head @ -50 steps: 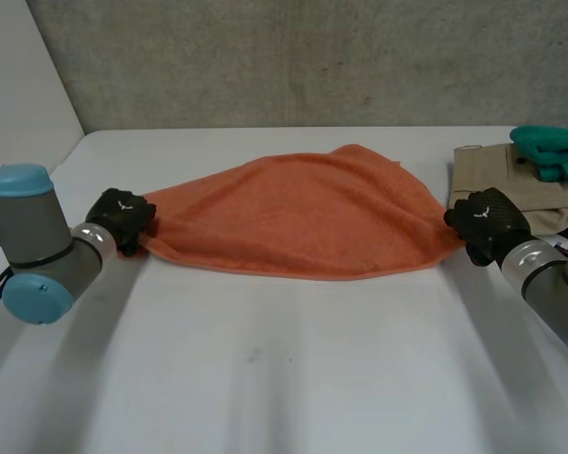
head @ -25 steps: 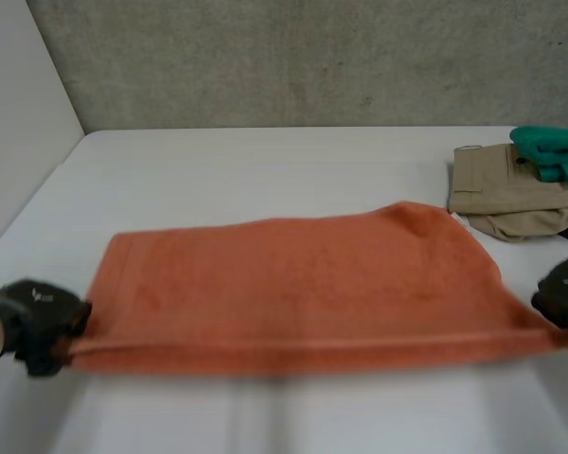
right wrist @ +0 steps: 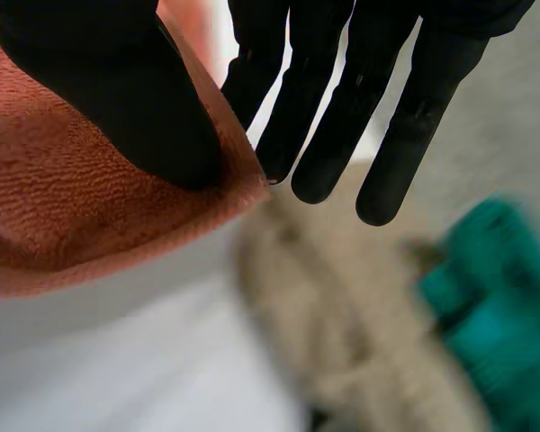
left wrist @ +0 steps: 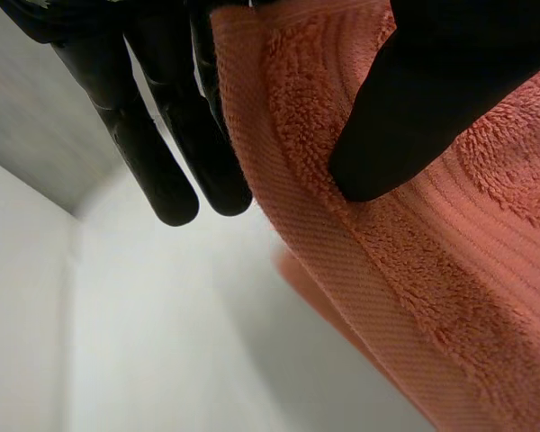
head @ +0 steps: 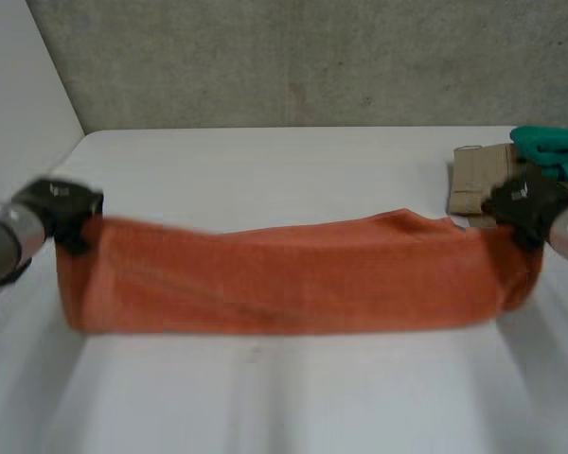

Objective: Fold the laundry.

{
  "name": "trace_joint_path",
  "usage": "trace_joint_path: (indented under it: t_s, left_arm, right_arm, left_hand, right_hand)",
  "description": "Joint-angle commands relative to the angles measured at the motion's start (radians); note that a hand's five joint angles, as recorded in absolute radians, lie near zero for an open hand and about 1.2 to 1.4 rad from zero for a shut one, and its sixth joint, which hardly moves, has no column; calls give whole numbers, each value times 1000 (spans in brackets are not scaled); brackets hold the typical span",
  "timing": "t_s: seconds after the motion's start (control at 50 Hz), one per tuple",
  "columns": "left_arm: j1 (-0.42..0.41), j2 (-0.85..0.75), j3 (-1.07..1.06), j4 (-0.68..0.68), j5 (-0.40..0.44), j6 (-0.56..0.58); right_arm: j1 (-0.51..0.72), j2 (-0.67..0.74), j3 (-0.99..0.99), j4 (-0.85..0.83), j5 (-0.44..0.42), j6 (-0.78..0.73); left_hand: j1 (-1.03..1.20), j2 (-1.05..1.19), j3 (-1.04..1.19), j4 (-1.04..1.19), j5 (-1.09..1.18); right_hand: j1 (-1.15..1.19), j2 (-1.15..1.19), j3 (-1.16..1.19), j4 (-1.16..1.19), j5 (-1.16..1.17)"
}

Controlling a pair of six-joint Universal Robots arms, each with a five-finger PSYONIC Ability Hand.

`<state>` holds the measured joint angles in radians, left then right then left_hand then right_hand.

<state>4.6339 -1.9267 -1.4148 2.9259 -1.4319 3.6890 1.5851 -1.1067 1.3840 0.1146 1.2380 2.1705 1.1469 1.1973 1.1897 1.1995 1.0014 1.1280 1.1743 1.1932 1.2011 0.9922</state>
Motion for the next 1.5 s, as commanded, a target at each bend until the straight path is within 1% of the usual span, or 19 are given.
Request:
trace_joint_path:
  t_s: [0.02,0.08,0.1,0.16,0.24,0.36,0.6,0.68,0.76,0.9,0.98,1.0,1.08,1.14,1.2,1.28,1.36,1.44,1.5]
  left_arm:
    - [-32,-72,371,237,-44,-52]
    - [-23,-63,494,379,-54,-176]
    - [-11,-46,532,468,-85,-286]
    - [0,-34,547,525,-131,-374]
    - [6,-37,545,515,-137,-370]
    - [11,-49,478,467,-91,-370]
    - [11,-90,171,509,-35,-348]
    - [17,-106,64,498,-24,-290]
    - [28,-86,-47,412,-28,-202]
    - [77,47,-258,86,-31,-22]
    - [134,179,-390,-112,-45,159]
    - [169,228,-432,-179,-35,236]
    - [227,314,-486,-283,57,389]
    - [236,314,-480,-271,110,413]
    - [224,256,-434,-220,117,352]
    - [140,157,-327,-119,49,192]
    - [83,80,-230,-41,-46,102]
    - [42,19,-141,40,-117,49]
    - [17,-20,-96,76,-136,37]
  right_arm:
    - [84,10,-311,-320,110,213]
    - [81,-22,-384,-533,153,392]
    - [78,-50,-387,-696,156,516]
    - [72,-68,-362,-779,150,593]
    - [78,-58,-342,-748,115,586]
    - [82,-19,-332,-676,72,554]
    - [105,110,-230,-497,2,474]
    - [110,156,-171,-415,0,395]
    - [104,163,-117,-281,0,283]
    - [13,35,36,60,12,51]
    - [-72,-77,153,275,41,-96]
    - [-111,-115,190,360,49,-176]
    - [-169,-171,236,473,28,-363]
    - [-154,-167,234,442,-5,-351]
    - [-129,-119,210,350,-25,-269]
    - [-77,-32,146,176,-9,-131]
    - [-44,20,92,27,1,-28]
    - [-8,63,41,-131,3,57]
    - [16,97,4,-206,11,94]
  left_hand:
    - [249,199,207,197,220]
    - [249,199,207,197,220]
    - [249,199,207,197,220]
    - [249,199,207,197,220]
    - [249,199,207,197,220]
    - [249,199,207,197,220]
    - [249,199,207,197,220]
    - [249,199,207,197,220]
    - [249,199,207,197,220]
    - [249,199,207,197,220]
    - [249,199,207,197,220]
    - [249,199,207,197,220]
    - [249,199,207,197,220]
    - [249,199,207,197,220]
    - [249,199,207,197,220]
    - [249,199,207,197,220]
    - [249,199,207,197,220]
    - [249,199,207,197,220]
    - [249,199,207,197,220]
  right_hand:
    - [268,222,203,195,230]
    - [268,222,203,195,230]
    - [268,222,203,195,230]
    - [268,222,203,195,230]
    - [268,222,203,195,230]
    - [268,222,203,195,230]
    - [268,222,203,195,230]
    - [268,222,203,195,230]
    - [268,222,203,195,230]
    - [268,222,203,195,230]
    - [268,222,203,195,230]
    - [268,222,203,195,230]
    - [268,222,203,195,230]
    - [268,222,203,195,230]
    - [268,222,203,195,230]
    - [268,222,203,195,230]
    - [268,222,203,195,230]
    - [268,222,203,195,230]
    - [268,222,203,195,230]
